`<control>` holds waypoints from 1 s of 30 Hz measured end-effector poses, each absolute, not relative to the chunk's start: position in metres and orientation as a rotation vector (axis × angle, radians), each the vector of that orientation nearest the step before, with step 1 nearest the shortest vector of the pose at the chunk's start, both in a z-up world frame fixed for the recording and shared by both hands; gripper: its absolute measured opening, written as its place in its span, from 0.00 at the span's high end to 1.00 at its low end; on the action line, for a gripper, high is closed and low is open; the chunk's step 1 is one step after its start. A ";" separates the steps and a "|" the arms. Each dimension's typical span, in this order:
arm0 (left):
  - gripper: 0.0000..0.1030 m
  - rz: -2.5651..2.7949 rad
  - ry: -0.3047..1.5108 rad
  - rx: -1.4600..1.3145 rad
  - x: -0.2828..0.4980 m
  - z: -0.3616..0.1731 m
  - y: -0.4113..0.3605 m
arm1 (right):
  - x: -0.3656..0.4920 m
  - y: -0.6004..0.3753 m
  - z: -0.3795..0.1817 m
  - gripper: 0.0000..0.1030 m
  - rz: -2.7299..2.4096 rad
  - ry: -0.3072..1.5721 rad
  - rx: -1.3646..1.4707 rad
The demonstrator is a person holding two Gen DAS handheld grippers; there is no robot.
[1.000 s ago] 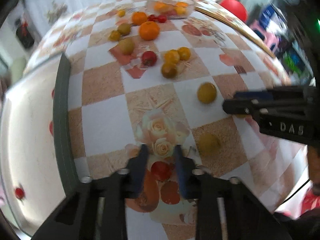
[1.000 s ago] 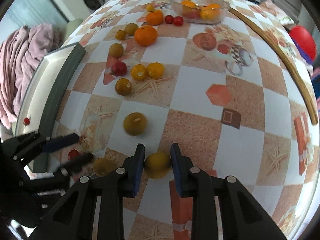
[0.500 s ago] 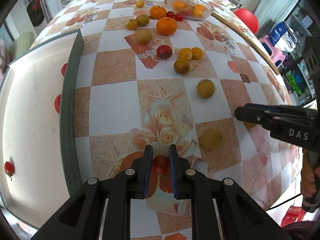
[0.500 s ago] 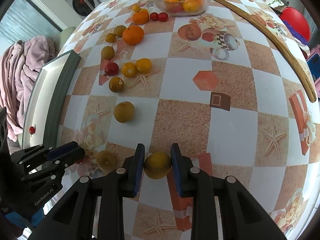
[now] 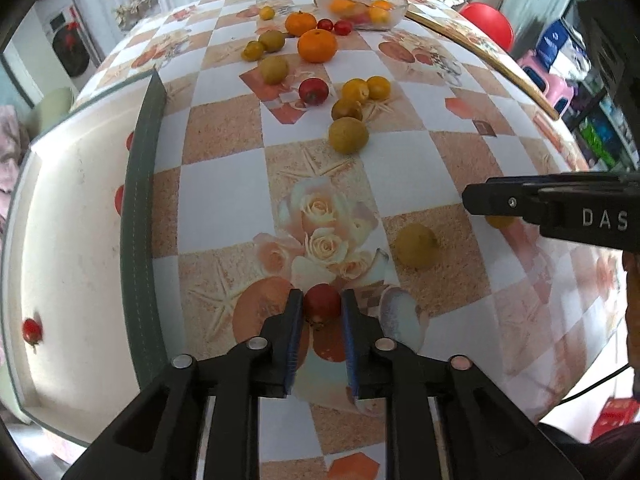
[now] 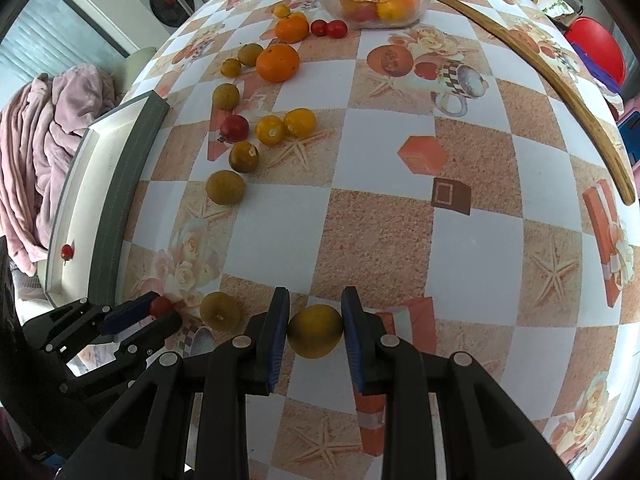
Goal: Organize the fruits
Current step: 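Carry the red tomato and yellow fruit over the white tray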
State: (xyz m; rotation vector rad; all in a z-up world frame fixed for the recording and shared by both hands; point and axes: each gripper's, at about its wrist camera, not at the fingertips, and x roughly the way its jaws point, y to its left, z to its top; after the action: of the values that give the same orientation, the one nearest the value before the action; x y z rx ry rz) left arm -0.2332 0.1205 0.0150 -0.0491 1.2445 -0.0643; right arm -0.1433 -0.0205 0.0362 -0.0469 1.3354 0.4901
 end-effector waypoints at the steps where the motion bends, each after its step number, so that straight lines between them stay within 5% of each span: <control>1: 0.81 -0.066 1.248 -0.065 -0.232 0.015 0.122 | -0.143 -0.020 0.037 0.72 0.493 1.335 -0.047; 30: 0.81 0.200 1.067 -0.201 -0.233 0.081 0.255 | -0.120 0.107 0.081 0.72 0.722 1.261 -0.128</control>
State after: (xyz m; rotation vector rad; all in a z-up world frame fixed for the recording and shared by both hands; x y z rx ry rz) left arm -0.2328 0.2549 0.0812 -0.2009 1.0668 0.1995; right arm -0.1202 0.1073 0.0813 -0.1285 1.2605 0.7221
